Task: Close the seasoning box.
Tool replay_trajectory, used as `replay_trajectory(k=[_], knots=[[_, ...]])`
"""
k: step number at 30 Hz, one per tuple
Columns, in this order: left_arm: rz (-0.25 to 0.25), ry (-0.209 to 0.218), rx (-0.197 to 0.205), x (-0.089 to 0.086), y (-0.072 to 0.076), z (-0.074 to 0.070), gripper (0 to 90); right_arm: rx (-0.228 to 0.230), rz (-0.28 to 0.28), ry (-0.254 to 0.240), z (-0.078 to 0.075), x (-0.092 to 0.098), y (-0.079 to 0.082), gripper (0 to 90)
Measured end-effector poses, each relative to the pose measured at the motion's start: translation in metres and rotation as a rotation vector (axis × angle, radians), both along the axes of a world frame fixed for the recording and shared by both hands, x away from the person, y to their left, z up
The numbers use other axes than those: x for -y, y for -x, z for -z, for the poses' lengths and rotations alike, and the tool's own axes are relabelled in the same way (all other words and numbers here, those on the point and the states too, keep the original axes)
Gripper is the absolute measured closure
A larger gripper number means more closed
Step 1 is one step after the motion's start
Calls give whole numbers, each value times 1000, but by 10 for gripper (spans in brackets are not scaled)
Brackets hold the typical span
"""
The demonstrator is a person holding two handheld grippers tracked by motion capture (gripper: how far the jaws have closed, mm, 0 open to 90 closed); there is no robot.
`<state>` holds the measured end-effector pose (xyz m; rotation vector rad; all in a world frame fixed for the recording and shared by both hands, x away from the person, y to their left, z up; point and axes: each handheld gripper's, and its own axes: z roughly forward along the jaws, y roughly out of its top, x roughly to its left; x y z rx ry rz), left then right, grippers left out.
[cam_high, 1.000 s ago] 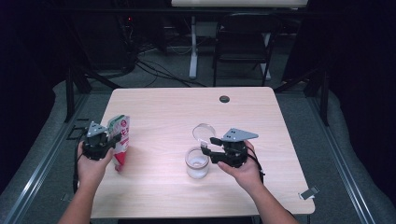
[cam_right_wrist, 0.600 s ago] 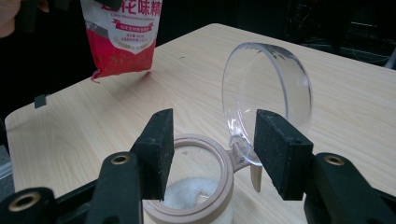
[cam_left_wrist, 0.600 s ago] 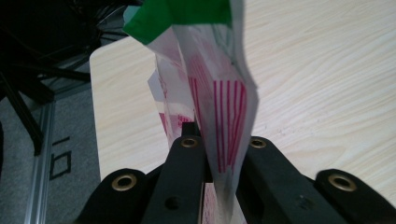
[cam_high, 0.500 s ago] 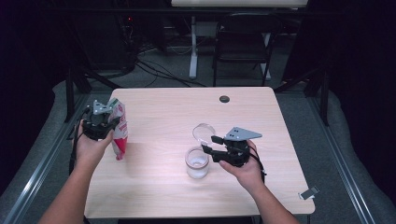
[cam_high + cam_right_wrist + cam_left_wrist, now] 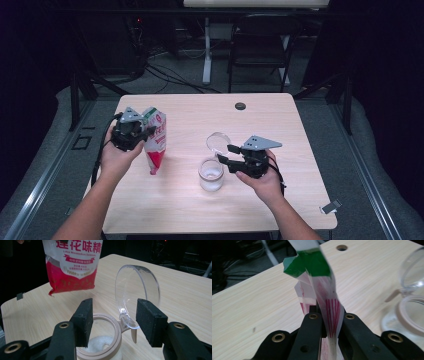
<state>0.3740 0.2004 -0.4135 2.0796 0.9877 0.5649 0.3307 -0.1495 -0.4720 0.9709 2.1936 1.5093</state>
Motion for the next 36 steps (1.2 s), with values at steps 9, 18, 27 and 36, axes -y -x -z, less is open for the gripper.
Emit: replay_trajectory(k=[9, 18, 27, 36], knots=[[112, 37, -5, 24, 17, 14, 900, 1, 1, 4, 0, 1, 0, 475], [232, 115, 9, 25, 45, 45, 900, 13, -15, 33, 0, -3, 2, 494], [279, 208, -27, 27, 54, 81, 892, 38, -136, 84, -14, -17, 10, 574], [263, 267, -42, 23, 54, 86, 889, 23, -220, 82, -23, -52, -7, 521]])
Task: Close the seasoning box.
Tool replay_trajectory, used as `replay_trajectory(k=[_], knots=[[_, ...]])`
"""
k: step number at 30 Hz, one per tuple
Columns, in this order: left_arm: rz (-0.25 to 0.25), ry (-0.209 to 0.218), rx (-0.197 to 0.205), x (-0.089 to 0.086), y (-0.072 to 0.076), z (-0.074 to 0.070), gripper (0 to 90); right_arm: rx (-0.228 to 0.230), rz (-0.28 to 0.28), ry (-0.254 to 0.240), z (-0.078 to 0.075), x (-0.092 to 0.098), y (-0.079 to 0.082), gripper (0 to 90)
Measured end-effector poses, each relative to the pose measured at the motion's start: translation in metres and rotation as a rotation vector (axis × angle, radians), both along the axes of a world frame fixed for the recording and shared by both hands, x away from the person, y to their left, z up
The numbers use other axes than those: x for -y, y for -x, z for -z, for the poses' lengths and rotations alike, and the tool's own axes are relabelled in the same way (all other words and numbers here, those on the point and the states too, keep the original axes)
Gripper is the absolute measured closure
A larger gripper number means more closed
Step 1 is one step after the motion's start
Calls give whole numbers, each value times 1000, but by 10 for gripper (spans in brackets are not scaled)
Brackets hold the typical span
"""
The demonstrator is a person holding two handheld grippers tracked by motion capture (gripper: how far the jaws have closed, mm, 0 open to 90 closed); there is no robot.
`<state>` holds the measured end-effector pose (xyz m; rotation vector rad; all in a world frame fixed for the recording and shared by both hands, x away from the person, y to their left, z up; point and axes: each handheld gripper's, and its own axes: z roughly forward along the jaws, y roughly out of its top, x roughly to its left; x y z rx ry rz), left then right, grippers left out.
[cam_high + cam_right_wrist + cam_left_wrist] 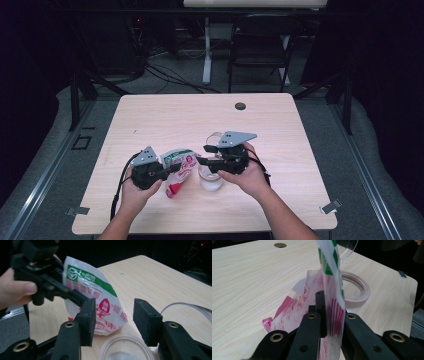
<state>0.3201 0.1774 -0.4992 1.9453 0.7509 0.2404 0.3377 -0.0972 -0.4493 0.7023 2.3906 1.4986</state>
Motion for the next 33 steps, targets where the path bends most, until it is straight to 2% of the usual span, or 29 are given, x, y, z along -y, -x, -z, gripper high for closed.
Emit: replay_trajectory(k=[4, 6, 9, 12, 17, 20, 22, 25, 27, 31, 33], knots=[[6, -6, 8, 3, 1, 2, 885, -30, 16, 9, 12, -10, -9, 496], [5, -8, 13, 4, 2, 4, 881, -24, 6, 41, 15, -13, -11, 482], [5, -17, 16, 4, 4, 4, 880, -20, 3, 28, 20, -17, -14, 444], [-1, -14, 13, 4, 6, 6, 877, -12, -14, 52, 24, -24, -15, 417], [-14, -11, 10, 4, 10, 10, 856, -17, -38, 64, 28, -31, -18, 442], [-31, -8, 0, 3, 12, 15, 800, -38, -53, 57, 29, -32, -20, 509], [-43, 1, 4, 2, 13, 19, 701, -44, -58, 48, 29, -34, -21, 535], [-81, 1, 3, 2, 14, 26, 579, -35, -67, 49, 29, -36, -20, 568], [-106, -13, -18, 2, 14, 31, 518, -24, -74, 54, 28, -38, -19, 592], [-144, -56, -39, 5, 14, 40, 466, -5, -76, 53, 29, -39, -17, 603], [-163, -48, -51, 6, 14, 45, 433, -4, -78, 57, 28, -39, -17, 602]])
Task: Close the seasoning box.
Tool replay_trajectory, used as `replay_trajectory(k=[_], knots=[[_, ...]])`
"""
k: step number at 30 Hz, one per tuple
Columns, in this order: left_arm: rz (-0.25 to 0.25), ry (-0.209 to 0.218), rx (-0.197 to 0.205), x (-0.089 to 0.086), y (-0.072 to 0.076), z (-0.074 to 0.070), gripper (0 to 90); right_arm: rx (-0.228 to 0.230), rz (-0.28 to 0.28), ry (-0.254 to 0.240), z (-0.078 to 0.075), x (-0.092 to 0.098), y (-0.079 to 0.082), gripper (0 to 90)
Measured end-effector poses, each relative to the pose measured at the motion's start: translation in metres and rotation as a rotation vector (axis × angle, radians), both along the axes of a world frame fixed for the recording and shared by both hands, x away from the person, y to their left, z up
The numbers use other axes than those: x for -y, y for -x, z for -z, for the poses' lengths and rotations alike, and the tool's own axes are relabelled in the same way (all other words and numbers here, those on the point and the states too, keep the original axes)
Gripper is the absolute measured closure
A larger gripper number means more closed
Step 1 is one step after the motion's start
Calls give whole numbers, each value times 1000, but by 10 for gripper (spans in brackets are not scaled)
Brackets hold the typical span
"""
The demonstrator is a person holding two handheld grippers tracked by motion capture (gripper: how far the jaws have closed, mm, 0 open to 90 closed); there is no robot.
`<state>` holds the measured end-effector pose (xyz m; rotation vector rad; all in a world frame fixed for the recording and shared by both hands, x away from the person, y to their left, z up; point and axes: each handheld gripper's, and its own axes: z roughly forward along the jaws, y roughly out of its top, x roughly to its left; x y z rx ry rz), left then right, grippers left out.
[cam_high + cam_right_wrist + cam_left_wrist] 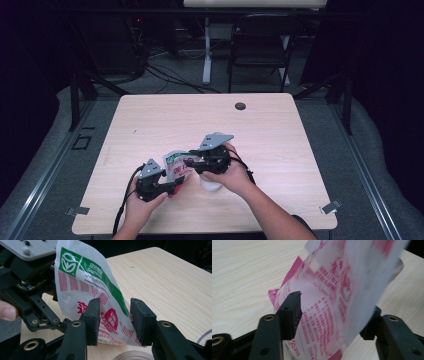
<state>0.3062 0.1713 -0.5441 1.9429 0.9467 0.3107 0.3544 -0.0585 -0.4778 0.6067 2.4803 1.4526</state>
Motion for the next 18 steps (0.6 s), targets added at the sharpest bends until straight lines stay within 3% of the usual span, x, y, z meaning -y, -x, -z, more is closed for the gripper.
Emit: replay_trajectory(k=[11, 18], knots=[[-66, 3, -31, 0, -10, 20, 326, -1, 6, -2, 2, 3, 0, 597], [-74, -14, -3, 3, -12, 25, 295, 3, 6, 3, 2, 3, 1, 597]])
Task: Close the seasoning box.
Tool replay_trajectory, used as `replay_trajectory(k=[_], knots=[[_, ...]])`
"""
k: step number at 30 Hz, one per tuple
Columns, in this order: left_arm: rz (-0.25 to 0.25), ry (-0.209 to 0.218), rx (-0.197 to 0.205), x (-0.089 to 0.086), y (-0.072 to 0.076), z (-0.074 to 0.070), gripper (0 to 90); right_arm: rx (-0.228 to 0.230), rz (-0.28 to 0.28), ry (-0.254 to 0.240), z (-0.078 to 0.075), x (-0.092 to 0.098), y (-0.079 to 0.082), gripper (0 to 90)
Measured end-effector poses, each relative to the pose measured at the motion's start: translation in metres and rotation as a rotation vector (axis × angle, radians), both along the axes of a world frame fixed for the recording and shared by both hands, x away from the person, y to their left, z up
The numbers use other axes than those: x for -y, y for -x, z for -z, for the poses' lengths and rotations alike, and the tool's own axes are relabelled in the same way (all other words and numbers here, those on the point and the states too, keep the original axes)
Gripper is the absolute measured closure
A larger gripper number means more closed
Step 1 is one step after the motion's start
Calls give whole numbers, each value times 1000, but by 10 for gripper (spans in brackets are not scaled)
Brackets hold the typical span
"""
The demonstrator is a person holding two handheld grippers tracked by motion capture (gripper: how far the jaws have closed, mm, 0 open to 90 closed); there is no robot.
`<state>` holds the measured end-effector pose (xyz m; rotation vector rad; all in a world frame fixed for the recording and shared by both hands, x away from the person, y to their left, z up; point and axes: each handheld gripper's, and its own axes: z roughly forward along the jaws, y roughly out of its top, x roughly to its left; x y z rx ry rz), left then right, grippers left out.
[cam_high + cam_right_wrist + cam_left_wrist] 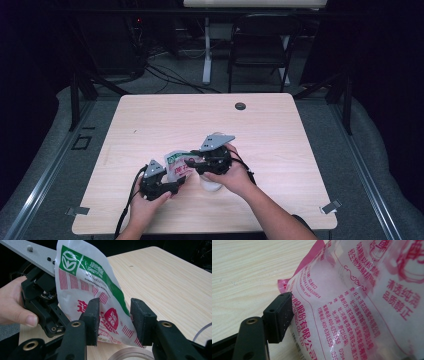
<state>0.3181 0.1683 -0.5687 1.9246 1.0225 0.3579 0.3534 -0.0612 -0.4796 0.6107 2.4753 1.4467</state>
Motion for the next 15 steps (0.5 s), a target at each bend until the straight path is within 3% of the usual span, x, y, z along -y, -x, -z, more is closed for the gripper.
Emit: replay_trajectory(k=[12, 15], knots=[[-25, -43, 25, 5, -4, 12, 213, 0, 1, 7, 1, -1, 1, 596], [-28, -41, -4, 7, -6, 17, 200, 0, 1, 6, 2, -1, 1, 596]])
